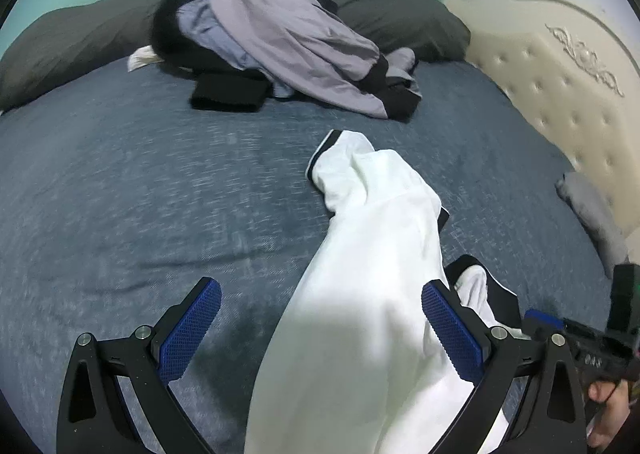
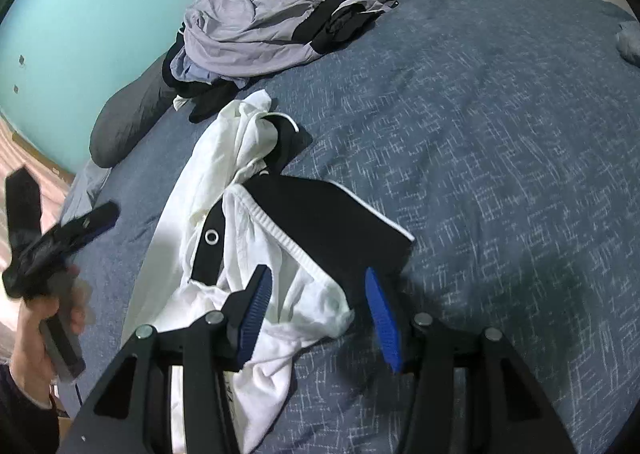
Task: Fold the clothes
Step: 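Open the right tool and release the white shirt on the bed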
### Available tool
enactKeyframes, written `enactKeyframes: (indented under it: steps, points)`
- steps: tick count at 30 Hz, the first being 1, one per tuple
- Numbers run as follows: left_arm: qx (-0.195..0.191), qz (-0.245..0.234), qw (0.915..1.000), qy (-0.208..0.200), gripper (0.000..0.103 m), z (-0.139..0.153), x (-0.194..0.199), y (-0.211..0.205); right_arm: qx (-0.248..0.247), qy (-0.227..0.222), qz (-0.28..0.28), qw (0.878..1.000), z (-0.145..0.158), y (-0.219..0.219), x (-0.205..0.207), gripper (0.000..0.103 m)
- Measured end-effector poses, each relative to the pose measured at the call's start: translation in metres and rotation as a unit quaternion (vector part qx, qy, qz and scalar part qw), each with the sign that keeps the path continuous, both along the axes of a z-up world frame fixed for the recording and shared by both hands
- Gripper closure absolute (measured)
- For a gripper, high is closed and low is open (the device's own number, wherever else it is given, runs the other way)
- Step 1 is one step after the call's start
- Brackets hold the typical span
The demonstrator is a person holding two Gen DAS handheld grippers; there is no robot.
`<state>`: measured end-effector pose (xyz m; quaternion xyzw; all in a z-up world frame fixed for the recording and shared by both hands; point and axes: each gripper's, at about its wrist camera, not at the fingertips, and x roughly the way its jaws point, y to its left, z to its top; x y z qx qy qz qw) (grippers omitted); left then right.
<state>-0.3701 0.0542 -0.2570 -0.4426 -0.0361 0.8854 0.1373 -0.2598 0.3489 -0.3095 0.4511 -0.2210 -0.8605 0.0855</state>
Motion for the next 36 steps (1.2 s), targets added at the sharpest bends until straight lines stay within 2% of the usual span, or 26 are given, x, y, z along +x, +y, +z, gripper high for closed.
enactKeyframes:
  steps: [6,10,13,16,20,21,25,28,36]
  points:
    - [0.012,-0.005,0.9998,-0.016,0.005,-0.012,-0.026,0.012,-0.009,0.005,0.004,1.000,-0.006,0.002,0.009,0.053]
    - [0.003,-0.008,0.9996,-0.027,0.021,-0.022,-0.038,0.019,-0.024,0.014,0.003,1.000,-0.007,0.003,0.013,0.053]
    - [0.012,-0.011,0.9992,-0.035,0.024,-0.028,-0.046,0.022,-0.027,0.021,0.007,0.999,-0.007,0.002,0.016,0.053]
    - [0.008,-0.017,0.9990,-0.041,0.036,-0.034,-0.050,0.027,-0.025,0.024,0.010,0.999,-0.009,0.000,0.016,0.053]
    - [0.007,-0.024,0.9986,-0.047,0.060,-0.040,-0.055,0.031,-0.031,0.019,0.007,0.999,-0.014,0.004,0.016,0.053]
    - [0.007,-0.026,0.9985,-0.048,0.063,-0.041,-0.056,0.032,-0.032,0.017,0.006,0.999,-0.015,0.005,0.016,0.053]
    - [-0.001,-0.035,0.9981,-0.050,0.087,-0.043,-0.056,0.036,-0.023,0.008,-0.002,1.000,-0.018,0.008,0.015,0.053]
    - [-0.004,-0.035,0.9983,-0.046,0.099,-0.041,-0.055,0.035,-0.001,-0.001,-0.009,1.000,-0.018,0.008,0.013,0.053]
    - [-0.004,-0.039,0.9986,-0.036,0.101,-0.035,-0.051,0.032,0.005,-0.012,-0.019,1.000,-0.018,0.008,0.011,0.053]
